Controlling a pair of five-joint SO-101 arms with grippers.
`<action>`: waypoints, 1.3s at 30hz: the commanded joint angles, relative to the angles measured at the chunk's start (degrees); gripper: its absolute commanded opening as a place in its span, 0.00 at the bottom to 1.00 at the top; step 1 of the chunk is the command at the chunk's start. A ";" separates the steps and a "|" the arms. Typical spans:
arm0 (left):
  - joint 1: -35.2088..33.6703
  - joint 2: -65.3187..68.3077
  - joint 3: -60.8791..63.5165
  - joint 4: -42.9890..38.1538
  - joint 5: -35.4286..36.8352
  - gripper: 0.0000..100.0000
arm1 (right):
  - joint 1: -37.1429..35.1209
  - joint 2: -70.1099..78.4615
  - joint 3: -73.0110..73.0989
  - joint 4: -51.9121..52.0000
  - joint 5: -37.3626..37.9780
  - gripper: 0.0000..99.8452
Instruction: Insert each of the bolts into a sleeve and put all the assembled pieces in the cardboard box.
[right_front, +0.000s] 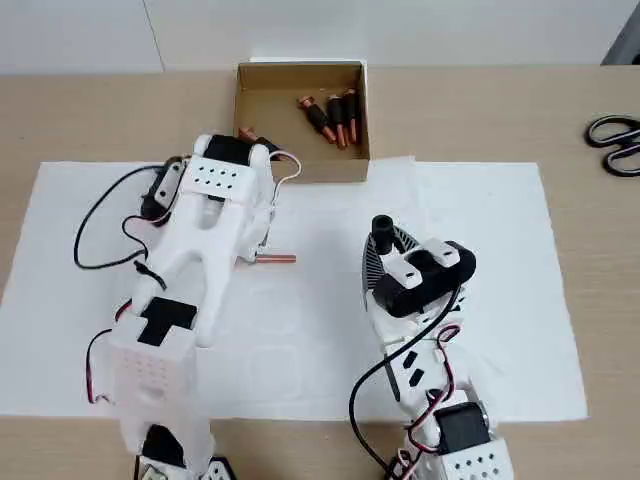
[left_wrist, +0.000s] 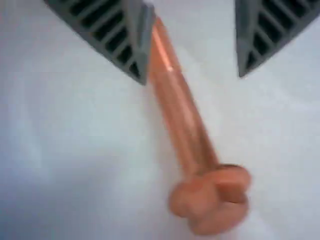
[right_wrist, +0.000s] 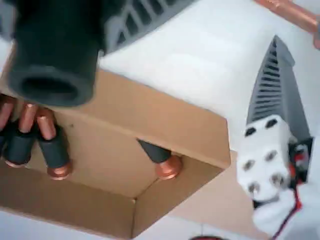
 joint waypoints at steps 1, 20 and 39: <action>-0.97 -3.60 0.57 0.62 2.29 0.15 | 0.48 -1.36 0.18 0.31 0.44 0.00; -1.32 10.64 0.31 -0.62 2.55 0.18 | 0.48 -1.27 0.18 0.31 0.53 0.00; -1.05 11.96 -4.09 -0.18 2.55 0.04 | 0.48 -1.27 0.00 0.31 3.52 0.00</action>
